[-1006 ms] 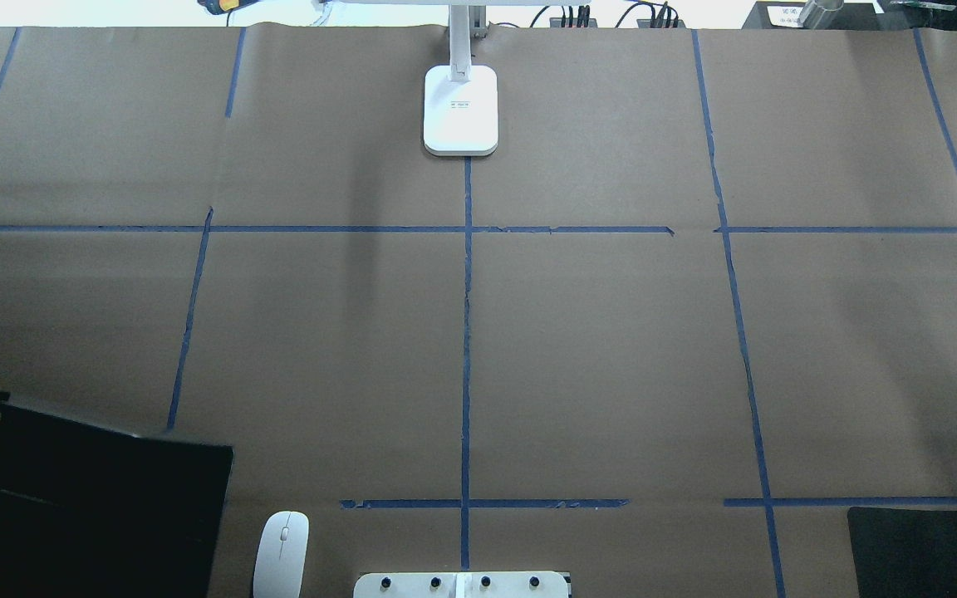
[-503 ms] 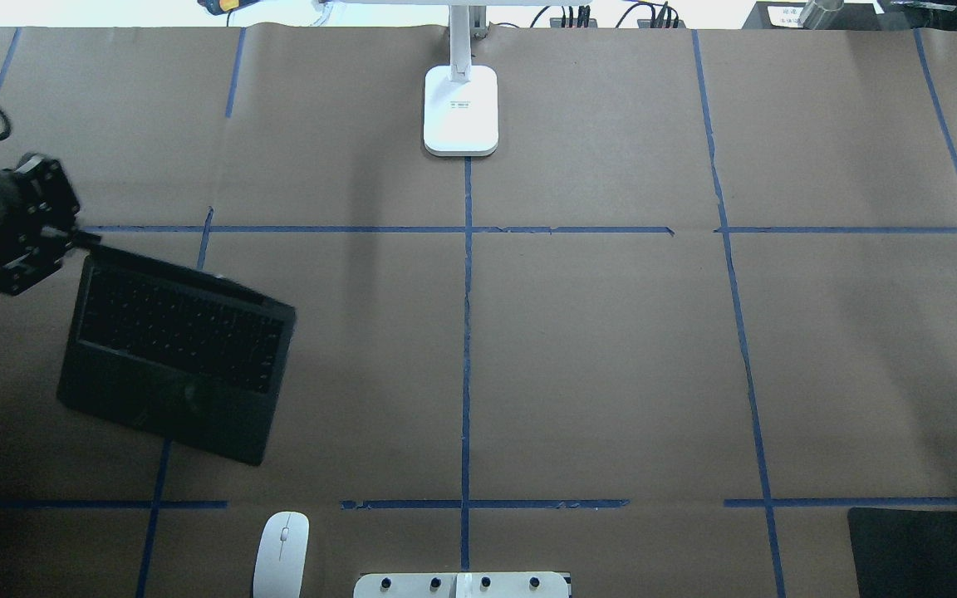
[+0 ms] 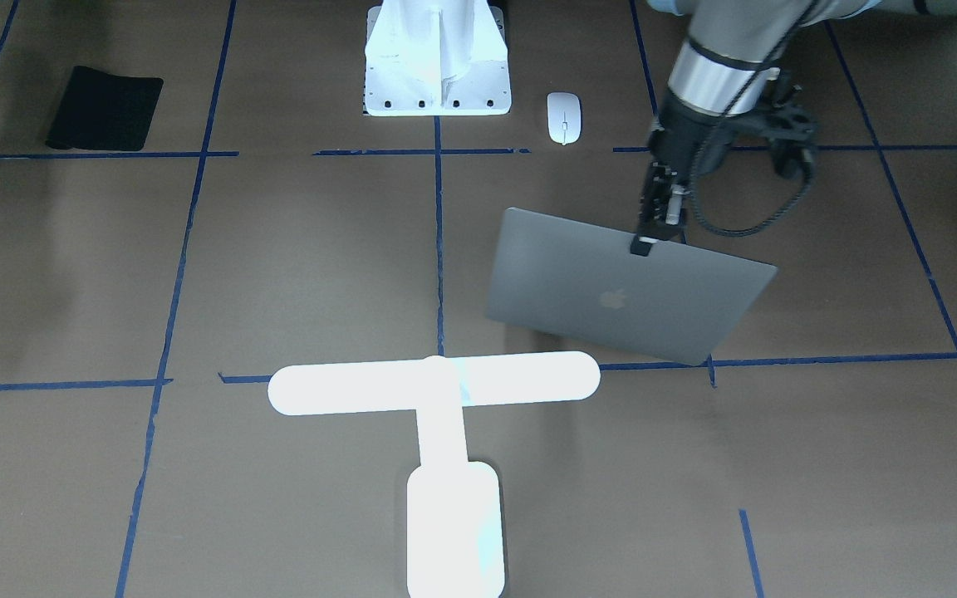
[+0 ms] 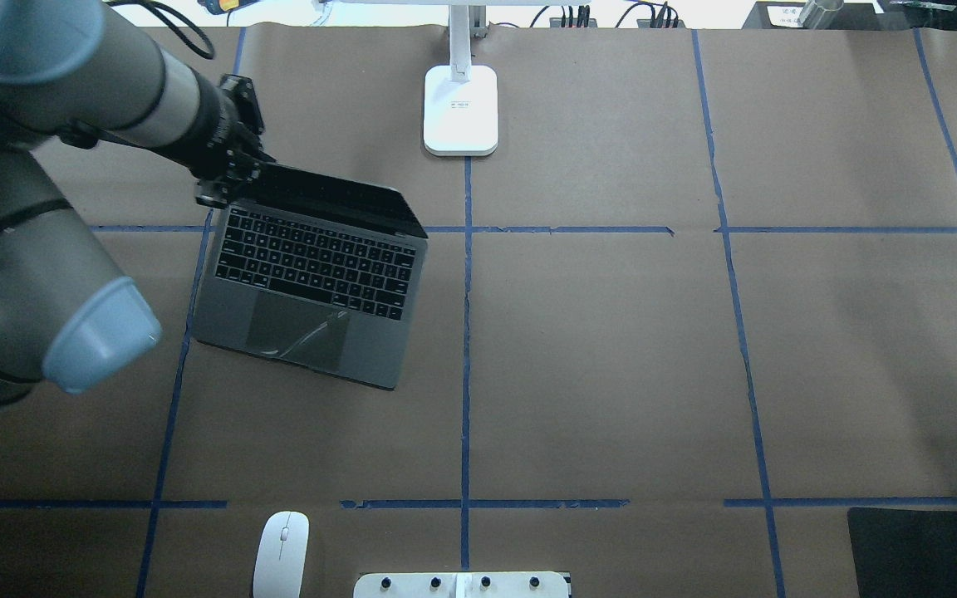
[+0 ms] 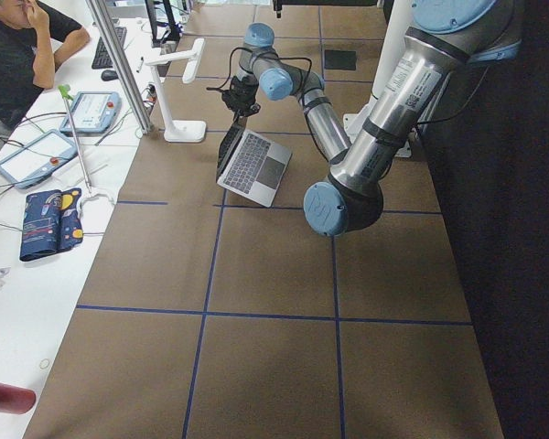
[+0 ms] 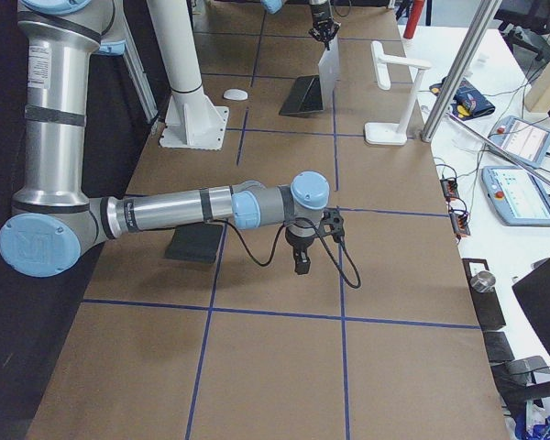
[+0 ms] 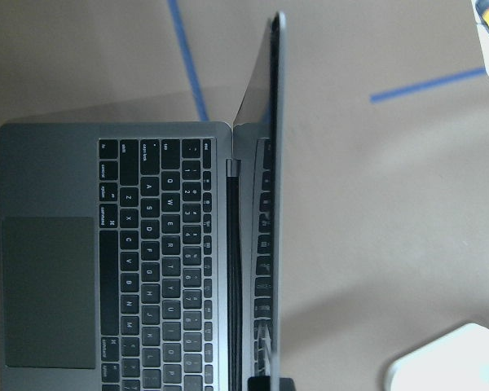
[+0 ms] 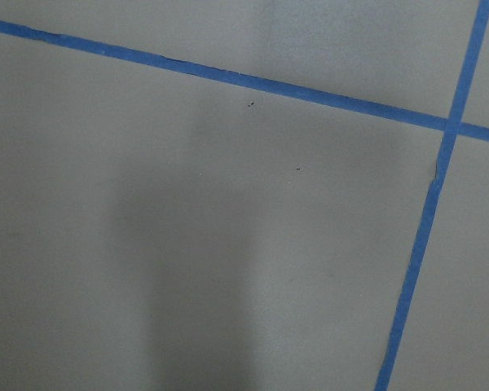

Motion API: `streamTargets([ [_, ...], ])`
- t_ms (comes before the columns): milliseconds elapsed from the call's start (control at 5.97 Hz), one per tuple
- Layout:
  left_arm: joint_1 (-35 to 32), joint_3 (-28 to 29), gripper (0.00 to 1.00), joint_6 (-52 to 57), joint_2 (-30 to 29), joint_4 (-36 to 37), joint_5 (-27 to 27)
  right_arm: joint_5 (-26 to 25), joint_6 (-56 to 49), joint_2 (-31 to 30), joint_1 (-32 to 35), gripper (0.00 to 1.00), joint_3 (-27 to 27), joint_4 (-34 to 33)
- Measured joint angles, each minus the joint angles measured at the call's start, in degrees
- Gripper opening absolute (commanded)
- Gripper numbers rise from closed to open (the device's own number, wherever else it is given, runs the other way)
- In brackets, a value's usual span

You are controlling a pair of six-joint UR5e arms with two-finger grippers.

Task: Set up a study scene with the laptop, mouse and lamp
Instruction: 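Lift the laptop lid open with the left gripper, carrying it toward the lamp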

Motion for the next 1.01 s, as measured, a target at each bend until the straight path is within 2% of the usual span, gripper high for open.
streamTargets([
  [168, 5.33, 1.69, 0.00, -7.01, -3.54, -0.06, 6.34, 0.01, -0.06, -0.01, 0.00, 1.00, 0.01, 0.01],
  [335, 8.06, 4.20, 0.00, -11.94, -6.84, -0.05, 9.98, 0.01, -0.12, -0.06, 0.04, 1.00, 0.02, 0.02],
  [671, 9.05, 8.67, 0.00, -15.17, -10.13, -0.13, 13.63, 0.02, -0.05, -0.25, 0.06, 1.00, 0.08, 0.02],
  [838, 9.06, 10.76, 0.05, -15.46, -11.03, -0.36, 15.14, 0.02, 0.03, -0.28, 0.04, 1.00, 0.10, 0.02],
  [1006, 9.04, 11.89, 0.65, -15.98, -11.52, -0.61, 15.69, 0.02, 0.09, -0.29, 0.00, 1.00, 0.09, 0.00],
])
